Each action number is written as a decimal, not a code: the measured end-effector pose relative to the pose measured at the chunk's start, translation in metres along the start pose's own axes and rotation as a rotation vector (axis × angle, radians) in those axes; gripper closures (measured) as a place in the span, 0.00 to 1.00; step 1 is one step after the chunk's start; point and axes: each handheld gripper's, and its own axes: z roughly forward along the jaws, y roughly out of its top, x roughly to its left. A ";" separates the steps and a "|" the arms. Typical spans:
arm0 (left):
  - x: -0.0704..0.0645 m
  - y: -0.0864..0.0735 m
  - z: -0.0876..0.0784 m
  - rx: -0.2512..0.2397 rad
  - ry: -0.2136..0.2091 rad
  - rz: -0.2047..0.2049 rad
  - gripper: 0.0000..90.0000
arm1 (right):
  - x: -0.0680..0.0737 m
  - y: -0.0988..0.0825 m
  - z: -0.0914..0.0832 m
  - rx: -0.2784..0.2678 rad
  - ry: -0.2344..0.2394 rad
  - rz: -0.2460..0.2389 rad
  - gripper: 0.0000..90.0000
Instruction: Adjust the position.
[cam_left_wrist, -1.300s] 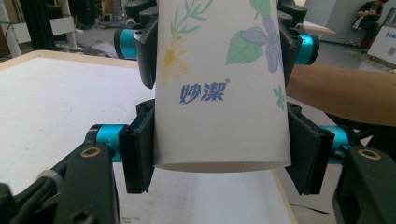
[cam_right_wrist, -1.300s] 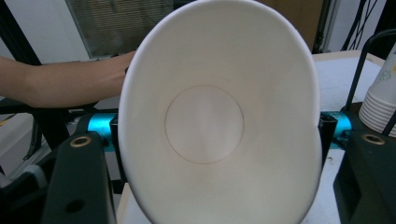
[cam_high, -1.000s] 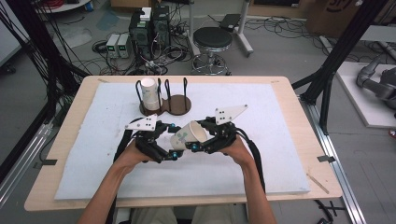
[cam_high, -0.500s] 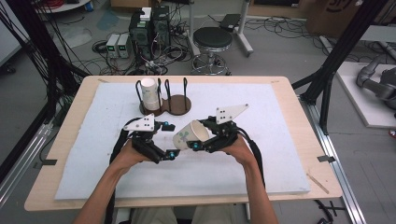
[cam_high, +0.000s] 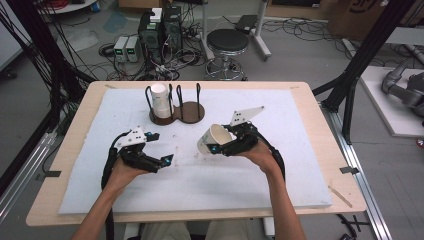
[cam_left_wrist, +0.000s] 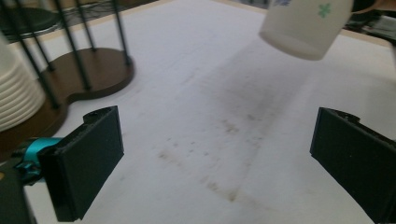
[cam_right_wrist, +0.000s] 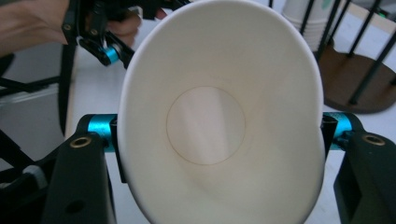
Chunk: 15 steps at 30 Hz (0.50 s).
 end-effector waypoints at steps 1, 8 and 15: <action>0.002 -0.002 -0.002 -0.008 0.025 -0.008 0.03 | 0.000 0.001 0.000 0.018 -0.016 0.004 0.37; 0.012 -0.017 -0.015 -0.022 0.155 -0.054 0.03 | -0.002 0.011 0.003 0.158 -0.109 0.005 0.37; 0.015 -0.028 -0.018 -0.024 0.235 -0.058 0.03 | -0.003 0.024 0.006 0.275 -0.191 -0.001 0.37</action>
